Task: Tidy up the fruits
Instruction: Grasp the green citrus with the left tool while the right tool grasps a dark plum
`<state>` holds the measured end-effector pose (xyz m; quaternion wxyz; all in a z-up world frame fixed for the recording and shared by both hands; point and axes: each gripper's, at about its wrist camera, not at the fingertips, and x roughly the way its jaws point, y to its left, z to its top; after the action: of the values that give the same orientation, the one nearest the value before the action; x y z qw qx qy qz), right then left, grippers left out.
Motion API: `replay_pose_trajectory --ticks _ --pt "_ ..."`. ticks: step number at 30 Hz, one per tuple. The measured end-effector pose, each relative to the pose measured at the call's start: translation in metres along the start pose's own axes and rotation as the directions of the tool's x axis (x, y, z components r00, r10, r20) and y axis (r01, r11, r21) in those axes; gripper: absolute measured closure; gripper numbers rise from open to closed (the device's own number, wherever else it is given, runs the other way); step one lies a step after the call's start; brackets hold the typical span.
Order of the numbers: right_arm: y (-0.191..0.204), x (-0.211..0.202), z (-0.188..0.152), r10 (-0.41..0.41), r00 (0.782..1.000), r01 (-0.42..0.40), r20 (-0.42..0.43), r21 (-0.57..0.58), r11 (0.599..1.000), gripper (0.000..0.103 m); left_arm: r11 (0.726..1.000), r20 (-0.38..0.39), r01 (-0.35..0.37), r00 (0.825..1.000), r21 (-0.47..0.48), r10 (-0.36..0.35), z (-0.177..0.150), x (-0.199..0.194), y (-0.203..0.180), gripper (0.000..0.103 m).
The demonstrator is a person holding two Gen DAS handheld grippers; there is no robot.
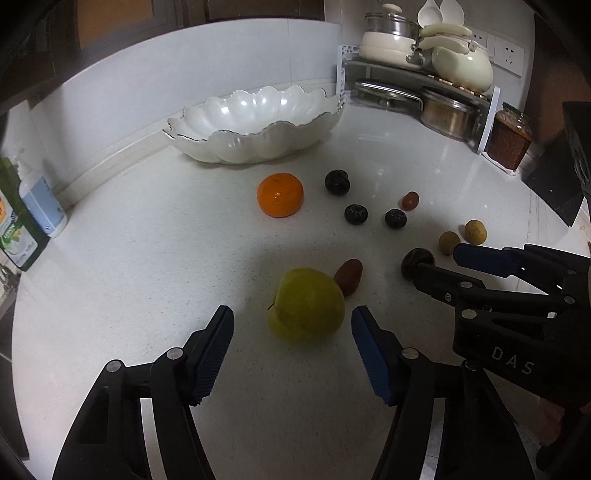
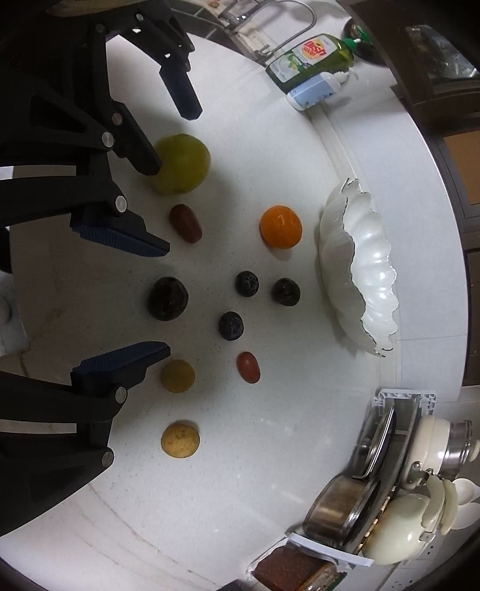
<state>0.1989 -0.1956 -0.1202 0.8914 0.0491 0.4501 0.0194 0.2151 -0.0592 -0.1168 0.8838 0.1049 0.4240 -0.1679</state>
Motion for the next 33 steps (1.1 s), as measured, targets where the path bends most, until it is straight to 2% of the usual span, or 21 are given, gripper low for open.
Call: replay_pose_trajectory --ticks 9,16,20,27,33 --pt "0.002 0.013 0.004 0.002 1.000 -0.002 -0.024 0.000 1.000 0.058 0.999 -0.030 0.045 0.999 0.026 -0.044 0.002 0.016 0.000 0.042" --pt "0.005 0.021 0.005 0.002 0.999 -0.002 -0.042 -0.006 1.000 0.066 0.996 -0.033 0.083 0.996 0.020 -0.082 0.004 0.022 0.003 0.055" --pt "0.004 0.023 0.006 -0.019 0.999 0.019 -0.039 -0.008 1.000 0.073 0.996 -0.025 0.092 0.996 0.017 -0.091 0.004 0.024 0.003 0.056" --pt "0.003 0.021 0.006 -0.022 0.999 0.022 -0.030 -0.007 1.000 0.073 0.994 -0.025 0.108 0.994 0.004 -0.108 0.005 0.023 0.006 0.056" --pt "0.004 0.014 0.010 -0.023 1.000 0.023 -0.005 -0.005 1.000 0.073 0.995 0.005 0.104 0.995 0.003 -0.104 0.010 0.014 0.008 0.056"
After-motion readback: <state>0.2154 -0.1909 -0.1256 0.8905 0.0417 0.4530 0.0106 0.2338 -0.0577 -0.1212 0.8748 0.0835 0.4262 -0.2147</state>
